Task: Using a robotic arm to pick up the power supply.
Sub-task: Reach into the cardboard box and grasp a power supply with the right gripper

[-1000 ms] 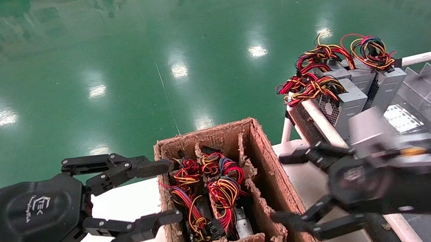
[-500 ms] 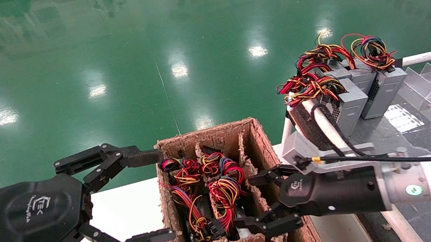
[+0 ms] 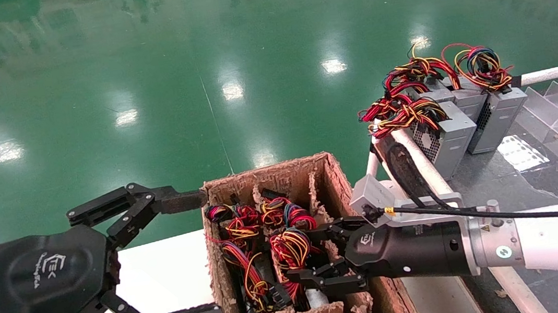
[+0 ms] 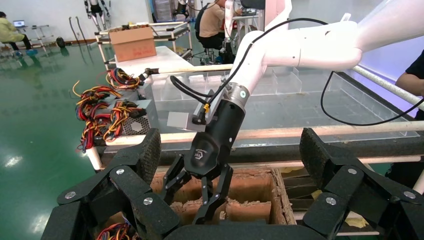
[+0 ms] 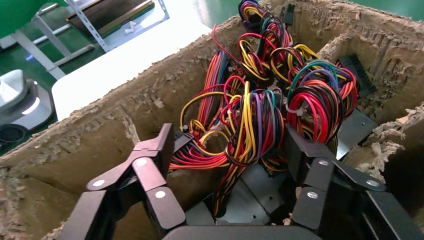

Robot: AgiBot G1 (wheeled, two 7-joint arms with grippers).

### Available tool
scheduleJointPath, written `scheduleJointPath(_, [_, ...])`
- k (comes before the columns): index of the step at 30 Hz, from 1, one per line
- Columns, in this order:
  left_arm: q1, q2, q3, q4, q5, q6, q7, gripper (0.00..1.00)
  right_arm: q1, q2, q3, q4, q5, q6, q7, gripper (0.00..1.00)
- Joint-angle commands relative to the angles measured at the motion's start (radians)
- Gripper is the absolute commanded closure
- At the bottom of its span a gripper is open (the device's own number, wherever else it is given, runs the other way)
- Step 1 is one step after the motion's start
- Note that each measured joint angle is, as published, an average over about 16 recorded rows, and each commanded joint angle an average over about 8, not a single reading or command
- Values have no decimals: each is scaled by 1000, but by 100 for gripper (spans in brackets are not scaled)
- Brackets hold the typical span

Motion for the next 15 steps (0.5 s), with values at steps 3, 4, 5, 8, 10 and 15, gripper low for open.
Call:
scheduleJointPath(3, [0,0,0,0,0,0,0,0,-7,-2,3,-8,1,8,-18,100])
scheduleJointPath(4, [0,0,0,0,0,0,0,0,-8,-2,4,-11,1,8,-22,100])
scheduleJointPath(5, [0,0,0,0,0,0,0,0,-9,-2,5,-13,2,8,-27,100])
scheduleJointPath(8, [0,0,0,0,0,0,0,0,-11,-4,8,-23,6,8,-41,100])
scheduleJointPath(10, [0,0,0,0,0,0,0,0,-13,-6,9,-30,8,6,-49,100])
scheduleJointPath(15, [0,0,1,0,0,0,0,0,-13,-13,10,-52,14,-2,-66,100])
